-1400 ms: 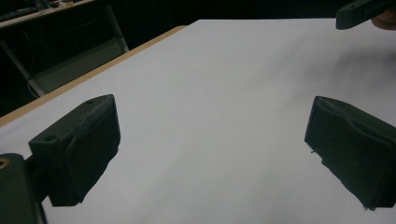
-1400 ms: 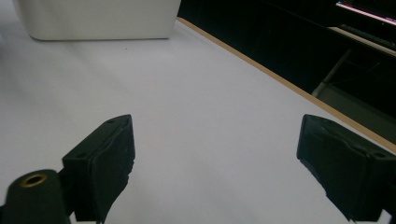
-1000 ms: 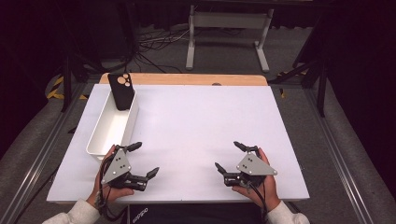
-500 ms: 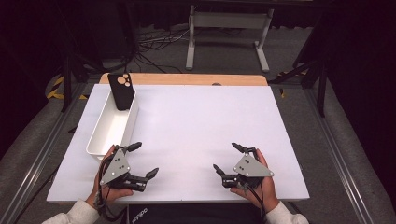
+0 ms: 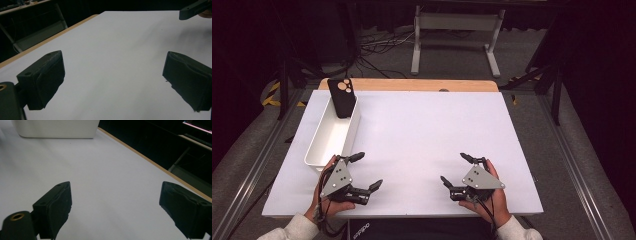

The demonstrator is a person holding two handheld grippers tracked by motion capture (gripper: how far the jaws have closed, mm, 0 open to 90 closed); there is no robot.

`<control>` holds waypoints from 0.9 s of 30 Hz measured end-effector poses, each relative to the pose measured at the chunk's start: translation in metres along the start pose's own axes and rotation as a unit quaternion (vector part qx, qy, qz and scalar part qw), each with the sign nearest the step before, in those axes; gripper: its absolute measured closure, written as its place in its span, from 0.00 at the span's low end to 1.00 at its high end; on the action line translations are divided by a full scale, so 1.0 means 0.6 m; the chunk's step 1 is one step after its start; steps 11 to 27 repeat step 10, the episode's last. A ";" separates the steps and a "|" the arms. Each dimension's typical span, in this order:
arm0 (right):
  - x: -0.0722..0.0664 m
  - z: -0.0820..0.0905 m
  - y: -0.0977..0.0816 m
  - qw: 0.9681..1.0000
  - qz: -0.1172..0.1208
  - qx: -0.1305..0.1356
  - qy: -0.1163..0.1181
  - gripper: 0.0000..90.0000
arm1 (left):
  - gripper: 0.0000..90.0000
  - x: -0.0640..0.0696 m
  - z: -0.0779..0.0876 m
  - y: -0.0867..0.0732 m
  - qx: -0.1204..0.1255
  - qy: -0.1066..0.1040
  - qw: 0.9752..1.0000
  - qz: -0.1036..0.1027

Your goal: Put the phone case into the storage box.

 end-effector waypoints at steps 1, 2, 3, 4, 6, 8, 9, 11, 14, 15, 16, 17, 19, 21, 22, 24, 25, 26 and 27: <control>0.000 0.000 0.000 1.000 -0.001 0.000 0.000 0.13 | 0.05 -0.001 0.000 0.000 0.000 0.001 1.000 -0.003; 0.000 0.000 0.000 1.000 -0.001 0.000 0.000 0.13 | 0.05 -0.001 0.000 0.000 0.000 0.000 1.000 -0.004; 0.000 0.000 0.000 1.000 -0.001 0.000 0.000 0.13 | 0.05 -0.001 0.000 0.000 0.000 0.000 1.000 -0.003; 0.000 0.000 0.000 1.000 -0.001 0.001 0.000 0.13 | 0.05 -0.001 0.000 0.000 0.000 0.000 1.000 -0.002; 0.000 0.000 0.000 1.000 0.000 0.000 0.000 0.13 | 0.05 -0.001 -0.001 0.001 0.002 0.000 1.000 -0.002; -0.001 -0.001 0.000 1.000 -0.001 -0.001 0.002 0.13 | 0.05 -0.001 -0.002 0.001 0.002 0.000 1.000 -0.002; -0.001 -0.001 0.000 1.000 -0.002 -0.001 0.003 0.13 | 0.06 -0.001 -0.003 0.001 0.001 0.000 1.000 -0.001; -0.001 -0.001 0.000 1.000 -0.003 -0.002 0.004 0.13 | 0.06 0.000 -0.003 0.001 -0.001 -0.001 1.000 -0.001; -0.001 -0.001 0.000 1.000 -0.003 -0.002 0.004 0.13 | 0.06 0.000 -0.003 0.001 -0.001 -0.001 1.000 -0.001; -0.001 -0.001 0.000 1.000 -0.003 -0.002 0.004 0.13 | 0.06 0.000 -0.003 0.001 -0.001 -0.001 1.000 -0.001; -0.001 -0.001 0.000 1.000 -0.003 -0.002 0.004 0.13 | 0.06 0.000 -0.003 0.001 -0.001 -0.001 1.000 -0.001; -0.001 -0.001 0.000 1.000 -0.003 -0.002 0.004 0.13 | 0.06 0.000 -0.003 0.001 -0.001 -0.001 1.000 -0.001; -0.001 -0.001 0.000 1.000 -0.003 -0.002 0.004 0.13 | 0.06 0.000 -0.003 0.001 -0.001 -0.001 1.000 -0.001; -0.001 -0.001 0.000 1.000 -0.003 -0.002 0.004 0.13 | 0.06 0.000 -0.003 0.001 -0.001 -0.001 1.000 -0.001; -0.001 -0.001 0.000 1.000 -0.003 -0.002 0.004 0.13 | 0.06 0.000 -0.003 0.001 -0.001 -0.001 1.000 -0.001; -0.001 -0.001 0.000 1.000 -0.003 -0.002 0.004 0.13 | 0.06 0.000 -0.003 0.001 -0.001 -0.001 1.000 -0.001; -0.001 -0.001 0.000 1.000 -0.003 -0.002 0.004 0.13 | 0.06 0.000 -0.003 0.001 -0.001 -0.001 1.000 -0.001; -0.001 -0.001 0.000 1.000 -0.003 -0.002 0.004 0.13 | 0.06 0.000 -0.003 0.001 -0.001 -0.001 1.000 -0.001; -0.001 -0.001 0.000 1.000 -0.003 -0.002 0.004 0.13 | 0.06 0.000 -0.003 0.001 -0.001 -0.001 1.000 -0.001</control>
Point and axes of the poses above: each handheld gripper's, and its own axes: z roughly backward along the jaws, y roughly out of its top, x roughly to its right, the point moved 8 cm from there along -z, roughly forward along the jaws, and after that the axes turned 1 degree about y, right-handed, at the moved point
